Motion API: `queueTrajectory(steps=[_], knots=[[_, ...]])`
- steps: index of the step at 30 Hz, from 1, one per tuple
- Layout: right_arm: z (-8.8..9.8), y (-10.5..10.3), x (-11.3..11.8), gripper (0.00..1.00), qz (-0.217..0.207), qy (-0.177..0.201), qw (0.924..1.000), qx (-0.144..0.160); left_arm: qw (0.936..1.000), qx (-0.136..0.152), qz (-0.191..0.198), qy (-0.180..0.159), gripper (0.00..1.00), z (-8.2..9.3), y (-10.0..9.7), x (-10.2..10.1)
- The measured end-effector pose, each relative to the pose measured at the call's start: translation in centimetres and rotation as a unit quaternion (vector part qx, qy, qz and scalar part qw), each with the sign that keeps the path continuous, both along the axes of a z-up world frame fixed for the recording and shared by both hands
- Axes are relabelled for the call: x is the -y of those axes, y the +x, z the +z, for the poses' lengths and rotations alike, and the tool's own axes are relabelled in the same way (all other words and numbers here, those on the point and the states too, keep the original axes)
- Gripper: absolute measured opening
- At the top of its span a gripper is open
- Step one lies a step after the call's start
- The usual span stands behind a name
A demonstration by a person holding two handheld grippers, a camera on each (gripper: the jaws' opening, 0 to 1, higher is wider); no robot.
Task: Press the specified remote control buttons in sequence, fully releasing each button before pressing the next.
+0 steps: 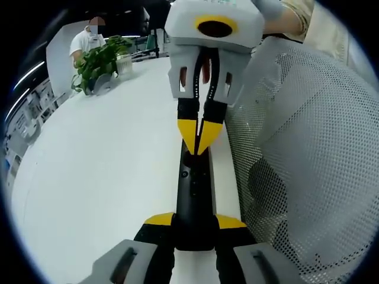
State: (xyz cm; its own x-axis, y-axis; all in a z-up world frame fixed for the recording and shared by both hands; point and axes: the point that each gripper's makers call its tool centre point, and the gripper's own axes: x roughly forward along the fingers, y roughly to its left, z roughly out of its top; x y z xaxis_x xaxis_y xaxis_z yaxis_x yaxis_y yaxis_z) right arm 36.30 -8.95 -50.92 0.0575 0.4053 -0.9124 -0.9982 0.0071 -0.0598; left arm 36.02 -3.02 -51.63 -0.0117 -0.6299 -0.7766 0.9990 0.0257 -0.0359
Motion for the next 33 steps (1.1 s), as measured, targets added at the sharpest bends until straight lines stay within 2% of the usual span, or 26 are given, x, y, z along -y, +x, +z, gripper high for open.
queueTrajectory(steps=[8, 19, 23, 26, 33], knots=[[-0.01, 0.08, 0.79, 0.00, -0.007, -0.009, 0.9999, 0.002, 1.0000, -0.001, 0.001, -0.001, 0.25, -0.01, 0.03, 0.02], [-0.14, -0.03, 0.69, 0.00, -0.009, -0.019, 0.9997, 0.012, 1.0000, 0.000, -0.001, 0.001, 0.25, 0.00, 0.02, 0.03], [-0.10, 0.10, 0.76, 0.00, -0.028, -0.005, 0.9996, 0.009, 1.0000, 0.000, 0.000, 0.001, 0.25, -0.01, 0.03, 0.03], [-0.04, 0.19, 0.79, 0.00, -0.053, 0.017, 0.9985, -0.006, 1.0000, 0.001, 0.000, 0.002, 0.25, -0.02, 0.03, 0.02], [0.05, 0.12, 0.67, 0.00, -0.063, 0.026, 0.9976, -0.012, 1.0000, 0.000, 0.000, 0.000, 0.25, -0.03, 0.06, 0.02]])
